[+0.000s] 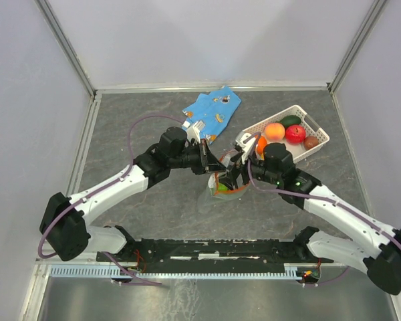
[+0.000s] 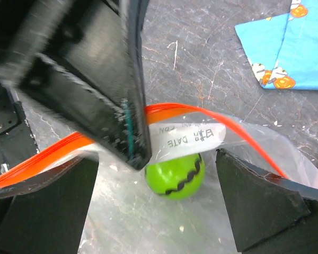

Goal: Place the food in the zip-top bag and seal the zipper
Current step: Place the fake fruit in the zipper food storage bag, then pick up the fake fruit from the bin.

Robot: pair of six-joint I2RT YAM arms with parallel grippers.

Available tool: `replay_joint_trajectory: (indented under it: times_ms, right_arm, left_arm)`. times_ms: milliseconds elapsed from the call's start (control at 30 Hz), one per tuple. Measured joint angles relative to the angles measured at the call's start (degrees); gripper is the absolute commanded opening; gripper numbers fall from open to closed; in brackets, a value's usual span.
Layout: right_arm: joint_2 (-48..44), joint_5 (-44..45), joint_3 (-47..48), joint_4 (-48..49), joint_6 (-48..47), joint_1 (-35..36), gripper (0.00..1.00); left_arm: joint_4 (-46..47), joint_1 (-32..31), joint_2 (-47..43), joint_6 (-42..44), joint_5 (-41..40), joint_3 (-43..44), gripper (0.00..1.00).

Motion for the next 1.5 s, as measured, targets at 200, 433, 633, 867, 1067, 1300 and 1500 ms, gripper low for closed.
replay_joint_trajectory:
  times_ms: [200, 433, 633, 867, 1067, 1300, 1500]
  right_arm:
    - [-5.2, 1.22, 8.68, -10.05, 0.63, 0.02, 0.99]
    - [-5.27, 4.94, 18.91, -18.21, 4.0, 0.22, 0.99]
    - [-1.73, 11.1, 24.04, -22.47, 7.45, 0.24, 0.99]
    - [4.33, 21.68, 30.75, -28.96, 7.34, -1.33, 0.99]
    - [8.24, 22.47, 32.85, -32.06, 8.92, -8.85, 0.99]
    - [16.5, 21.33, 33.27, -33.86, 12.28, -18.03, 0.95]
    - [26.08, 21.4, 33.27, -34.23, 14.47, -23.56, 0.92]
  left_arm:
    - [-8.41, 0.66, -0.02, 0.61, -6.91, 1.2, 0.03]
    - [-19.96, 1.14, -0.02, 5.2, -14.8, 7.87, 0.03]
    - [-30.38, 1.25, -0.02, 10.8, -21.88, 16.74, 0.03]
    - [-43.56, 1.25, -0.02, 18.75, -33.94, 28.39, 0.03]
    - [-51.15, 1.29, 0.02, 24.3, -44.17, 31.91, 0.03]
    - [-54.18, 1.29, 1.64, 26.71, -49.79, 30.23, 0.03]
    - [-53.68, 1.29, 2.82, 26.69, -48.37, 27.21, 0.03]
